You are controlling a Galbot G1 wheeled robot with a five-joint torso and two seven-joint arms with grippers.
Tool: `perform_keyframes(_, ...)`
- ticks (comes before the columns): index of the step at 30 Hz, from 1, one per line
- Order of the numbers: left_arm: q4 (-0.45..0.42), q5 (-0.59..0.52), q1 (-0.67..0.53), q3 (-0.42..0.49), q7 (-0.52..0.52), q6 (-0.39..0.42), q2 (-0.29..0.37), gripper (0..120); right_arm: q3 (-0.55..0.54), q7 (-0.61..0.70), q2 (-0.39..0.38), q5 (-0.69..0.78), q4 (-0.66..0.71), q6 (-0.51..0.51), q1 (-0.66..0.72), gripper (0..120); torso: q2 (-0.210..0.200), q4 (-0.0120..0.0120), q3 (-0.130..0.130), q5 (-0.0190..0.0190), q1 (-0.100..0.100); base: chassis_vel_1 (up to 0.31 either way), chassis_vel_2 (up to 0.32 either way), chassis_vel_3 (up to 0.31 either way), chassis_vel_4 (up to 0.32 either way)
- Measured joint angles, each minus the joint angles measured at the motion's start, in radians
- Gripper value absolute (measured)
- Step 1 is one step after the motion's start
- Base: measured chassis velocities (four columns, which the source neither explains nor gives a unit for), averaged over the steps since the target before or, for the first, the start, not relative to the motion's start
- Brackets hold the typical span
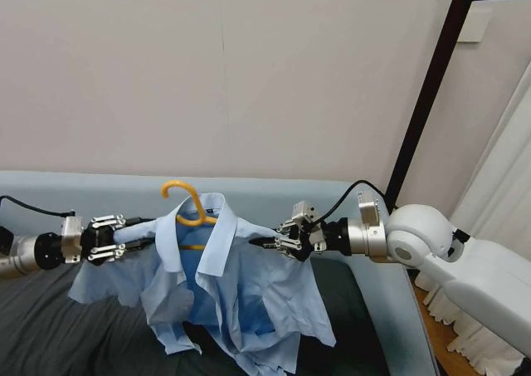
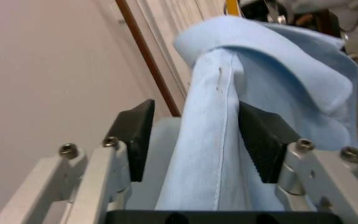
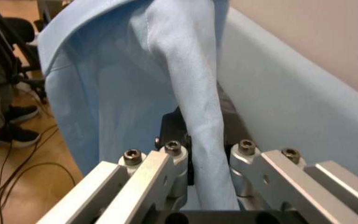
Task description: Pick up the clothes from the sofa and hang them on the clothes hanger.
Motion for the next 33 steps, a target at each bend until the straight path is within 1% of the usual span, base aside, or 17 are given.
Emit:
perform_keyframes(1, -0.002, -0.044, 0.0, -0.012, -0.014, 0.0, 0.004, 65, 0.003, 0.009, -0.006, 0.013, 0.001, 0.001, 0.005, 5, 0.0, 0.0, 0.0, 0.0, 0.0, 0.0, 0.0, 0.0, 0.0)
perform_keyframes(3, -0.007, -0.076, 0.0, -0.02, -0.032, 0.0, 0.005, 68, 0.005, 0.013, -0.009, 0.019, 0.002, 0.004, 0.011, 5, 0.0, 0.0, 0.0, 0.0, 0.0, 0.0, 0.0, 0.0, 0.0)
perform_keyframes(5, -0.027, -0.154, -0.002, -0.041, -0.116, -0.007, -0.003, 78, 0.016, 0.018, -0.014, 0.032, -0.004, 0.012, 0.046, 4, 0.0, 0.0, 0.0, 0.0002, 0.0, 0.0, 0.0, 0.0, 0.0)
perform_keyframes(6, -0.027, -0.154, -0.002, -0.041, -0.116, -0.007, -0.003, 78, 0.016, 0.018, -0.014, 0.032, -0.004, 0.012, 0.046, 4, 0.0, 0.0, 0.0, 0.0002, 0.0, 0.0, 0.0, 0.0, 0.0)
perform_keyframes(8, -0.05, -0.196, -0.001, -0.054, -0.193, -0.017, -0.025, 88, 0.024, 0.029, -0.02, 0.034, -0.011, 0.014, 0.1, 4, 0.0, 0.0, 0.0, 0.0001, 0.0, 0.0, 0.0, 0.0, 0.0)
perform_keyframes(9, -0.057, -0.203, 0.001, -0.058, -0.215, -0.021, -0.034, 88, 0.026, 0.031, -0.022, 0.031, -0.013, 0.014, 0.119, 4, 0.0, 0.0, 0.0, 0.0001, 0.0, 0.0, 0.0, 0.0, 0.0)
perform_keyframes(10, -0.066, -0.207, 0.005, -0.061, -0.236, -0.027, -0.044, 94, 0.026, 0.033, -0.025, 0.028, -0.016, 0.014, 0.147, 4, 0.0, 0.0, 0.0, 0.0002, 0.0, 0.0, 0.0, 0.0, 0.0)
perform_keyframes(11, -0.066, -0.207, 0.005, -0.061, -0.236, -0.027, -0.044, 94, 0.026, 0.033, -0.025, 0.028, -0.016, 0.014, 0.147, 4, 0.0, 0.0, 0.0, 0.0002, 0.0, 0.0, 0.0, 0.0, 0.0)
perform_keyframes(15, -0.145, -0.208, 0.071, -0.098, -0.342, -0.056, -0.118, 100, 0.013, 0.031, -0.05, 0.011, -0.029, 0.012, 0.312, 4, 0.0, -0.0001, 0.0, -0.0001, 0.0, 0.0, 0.0, 0.0, 0.0)
perform_keyframes(17, -0.153, -0.207, 0.078, -0.103, -0.349, -0.056, -0.122, 100, 0.01, 0.029, -0.053, 0.008, -0.03, 0.012, 0.324, 4, 0.0, -0.0001, 0.0, -0.0003, 0.0, 0.0, 0.0, 0.0, 0.0)
perform_keyframes(20, -0.274, -0.151, 0.144, -0.115, -0.416, -0.046, -0.171, 100, -0.011, 0.021, -0.106, -0.016, -0.007, 0.009, 0.356, 4, 0.0, 0.0008, 0.0, -0.0001, 0.0, 0.0, 0.0, 0.0, 0.0)
perform_keyframes(22, -0.351, -0.102, 0.171, -0.092, -0.457, -0.04, -0.197, 100, 0.004, 0.024, -0.158, -0.033, 0.017, 0.006, 0.31, 3, 0.0, -0.0002, 0.0, -0.0002, 0.0, 0.0, 0.0, 0.0, 0.0)
perform_keyframes(23, -0.351, -0.102, 0.171, -0.092, -0.457, -0.04, -0.197, 100, 0.004, 0.024, -0.158, -0.033, 0.017, 0.006, 0.31, 3, 0.0, -0.0002, 0.0, -0.0002, 0.0, 0.0, 0.0, 0.0, 0.0)
perform_keyframes(27, -0.456, 0.006, 0.195, -0.044, -0.569, -0.023, -0.252, 100, 0.075, 0.035, -0.255, -0.056, 0.045, 0.003, 0.155, 2, 0.0, -0.0007, 0.0, 0.0007, 0.0, 0.0, 0.0, 0.0, 0.0)
perform_keyframes(29, -0.466, 0.026, 0.199, -0.039, -0.59, -0.023, -0.259, 100, 0.081, 0.035, -0.265, -0.058, 0.045, 0.003, 0.142, 2, 0.0, -0.0008, 0.0, 0.0006, 0.0, 0.0, 0.0, 0.0, 0.0)
perform_keyframes(30, -0.483, 0.071, 0.213, -0.035, -0.65, -0.024, -0.27, 100, 0.088, 0.033, -0.276, -0.06, 0.04, 0.003, 0.121, 2, 0.0, -0.0008, 0.0, 0.0004, 0.0, 0.0, 0.0, 0.0, 0.0)
perform_keyframes(33, -0.479, 0.125, 0.225, -0.038, -0.716, -0.034, -0.272, 100, 0.089, 0.021, -0.276, -0.062, 0.024, 0.004, 0.115, 2, 0.0, 0.0004, 0.0, 0.0001, 0.0, 0.0, 0.0, 0.0, 0.0)
